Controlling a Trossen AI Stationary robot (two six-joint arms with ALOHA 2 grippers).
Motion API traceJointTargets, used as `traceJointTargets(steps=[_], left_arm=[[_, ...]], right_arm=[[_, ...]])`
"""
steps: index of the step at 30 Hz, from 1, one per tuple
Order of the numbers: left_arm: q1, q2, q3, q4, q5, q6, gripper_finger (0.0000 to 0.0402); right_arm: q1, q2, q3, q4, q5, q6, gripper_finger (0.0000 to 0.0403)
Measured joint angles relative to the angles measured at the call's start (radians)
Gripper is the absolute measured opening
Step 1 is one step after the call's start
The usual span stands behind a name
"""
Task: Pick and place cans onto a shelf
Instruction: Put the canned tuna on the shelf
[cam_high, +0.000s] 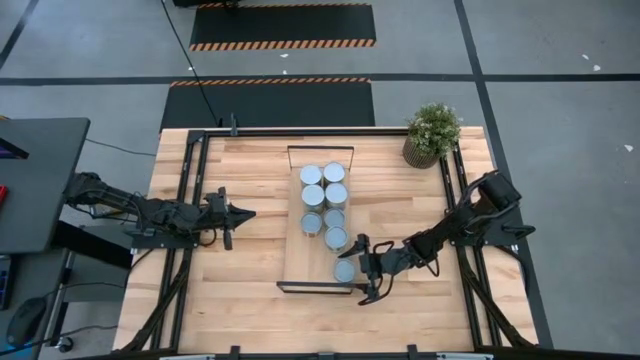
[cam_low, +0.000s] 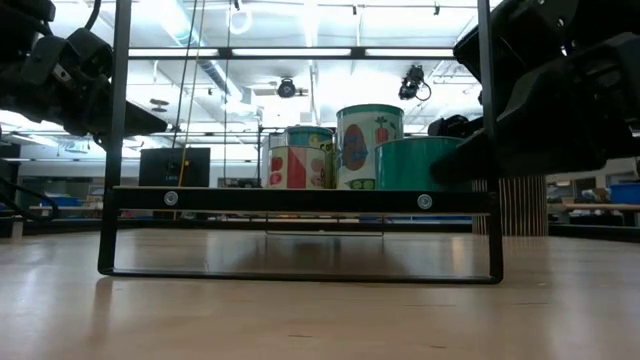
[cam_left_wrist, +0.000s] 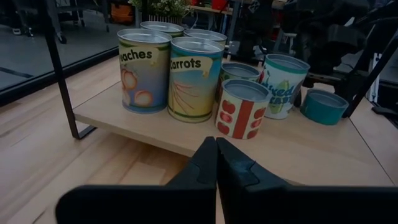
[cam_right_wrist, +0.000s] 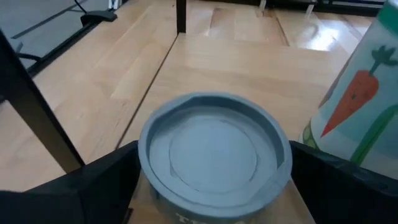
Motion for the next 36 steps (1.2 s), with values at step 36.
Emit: traceJointTargets(steps=[36], left_arm=[[0.000, 0.000, 0.000, -0.017, 0.000, -0.016, 0.0005]], right_arm=[[0.013, -0.051, 0.001, -0.139, -0.001, 0.040, 0.0400]])
